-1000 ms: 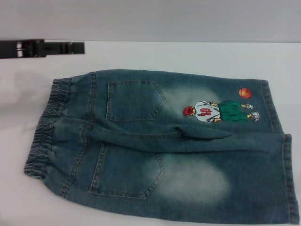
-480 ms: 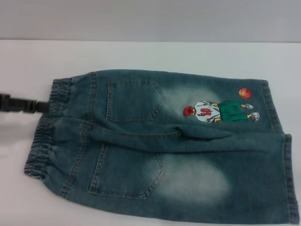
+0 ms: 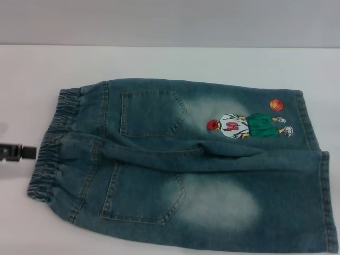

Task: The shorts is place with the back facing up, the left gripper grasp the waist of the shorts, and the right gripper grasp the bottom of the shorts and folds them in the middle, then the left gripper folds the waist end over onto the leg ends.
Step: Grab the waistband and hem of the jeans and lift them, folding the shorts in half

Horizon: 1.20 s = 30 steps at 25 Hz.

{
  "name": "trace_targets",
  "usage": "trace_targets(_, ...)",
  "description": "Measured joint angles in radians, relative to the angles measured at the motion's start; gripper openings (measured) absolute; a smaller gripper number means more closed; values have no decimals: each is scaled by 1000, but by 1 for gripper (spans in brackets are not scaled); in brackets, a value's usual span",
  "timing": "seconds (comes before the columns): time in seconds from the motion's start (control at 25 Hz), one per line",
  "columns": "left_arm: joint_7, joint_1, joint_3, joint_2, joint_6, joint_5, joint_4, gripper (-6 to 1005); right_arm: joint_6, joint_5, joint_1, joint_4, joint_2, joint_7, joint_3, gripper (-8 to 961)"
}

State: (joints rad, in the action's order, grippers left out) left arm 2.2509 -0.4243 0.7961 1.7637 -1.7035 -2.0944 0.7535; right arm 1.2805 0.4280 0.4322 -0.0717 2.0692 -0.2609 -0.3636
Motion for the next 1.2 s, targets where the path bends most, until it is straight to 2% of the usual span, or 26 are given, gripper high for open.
trace_targets(0.44,26,2,-3,40,14,-108,-7,782,-9,0,15,-12,0,2,-3,592)
trace_targets(1.2,43,-9,-1,71,75,-169,-16,775,-9,4,5,-14,0,3,-3,592)
